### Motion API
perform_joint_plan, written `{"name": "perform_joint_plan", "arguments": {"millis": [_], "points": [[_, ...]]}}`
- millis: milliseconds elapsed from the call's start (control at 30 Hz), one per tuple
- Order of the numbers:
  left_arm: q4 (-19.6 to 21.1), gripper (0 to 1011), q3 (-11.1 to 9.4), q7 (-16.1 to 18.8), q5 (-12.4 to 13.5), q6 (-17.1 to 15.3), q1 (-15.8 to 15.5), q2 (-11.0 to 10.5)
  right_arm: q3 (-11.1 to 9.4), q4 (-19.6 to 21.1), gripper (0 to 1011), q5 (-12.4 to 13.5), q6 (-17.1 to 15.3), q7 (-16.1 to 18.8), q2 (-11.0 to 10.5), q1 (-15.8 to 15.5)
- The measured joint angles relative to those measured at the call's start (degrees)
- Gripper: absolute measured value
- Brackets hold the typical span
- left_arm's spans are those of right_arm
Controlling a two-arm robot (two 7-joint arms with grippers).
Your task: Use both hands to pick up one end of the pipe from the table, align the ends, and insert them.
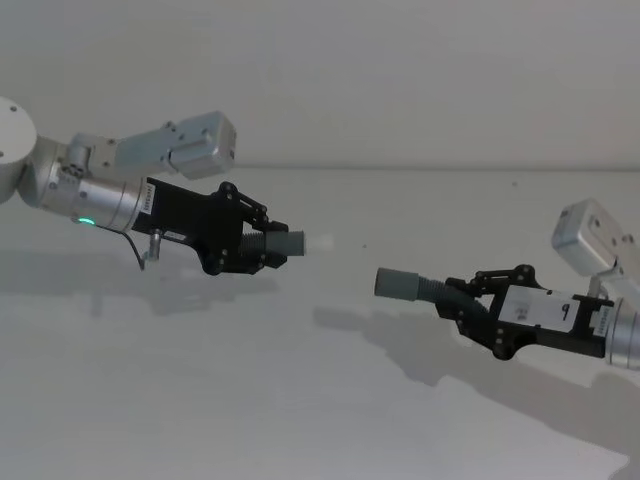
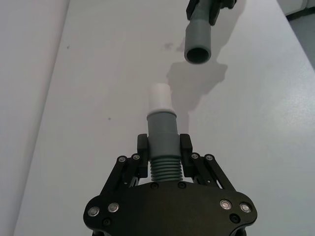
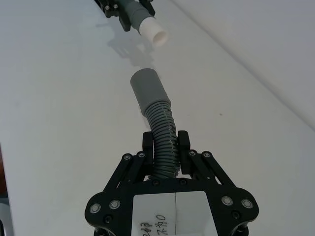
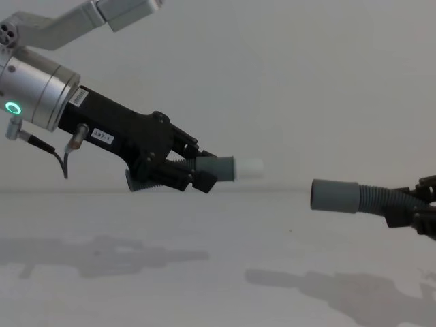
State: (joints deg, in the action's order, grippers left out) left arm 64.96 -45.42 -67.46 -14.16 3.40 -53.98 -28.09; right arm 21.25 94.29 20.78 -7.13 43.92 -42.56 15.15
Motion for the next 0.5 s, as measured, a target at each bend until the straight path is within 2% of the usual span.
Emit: {"name": "perform_joint_plan", "arguments": {"millis": [500], "points": [[-1.7, 370, -0.4, -2.3, -2.0, 1.4, -1.0, 0.6, 0.9, 1.5, 282, -0.1, -1.6, -1.5, -0.3, 0.2]]}}
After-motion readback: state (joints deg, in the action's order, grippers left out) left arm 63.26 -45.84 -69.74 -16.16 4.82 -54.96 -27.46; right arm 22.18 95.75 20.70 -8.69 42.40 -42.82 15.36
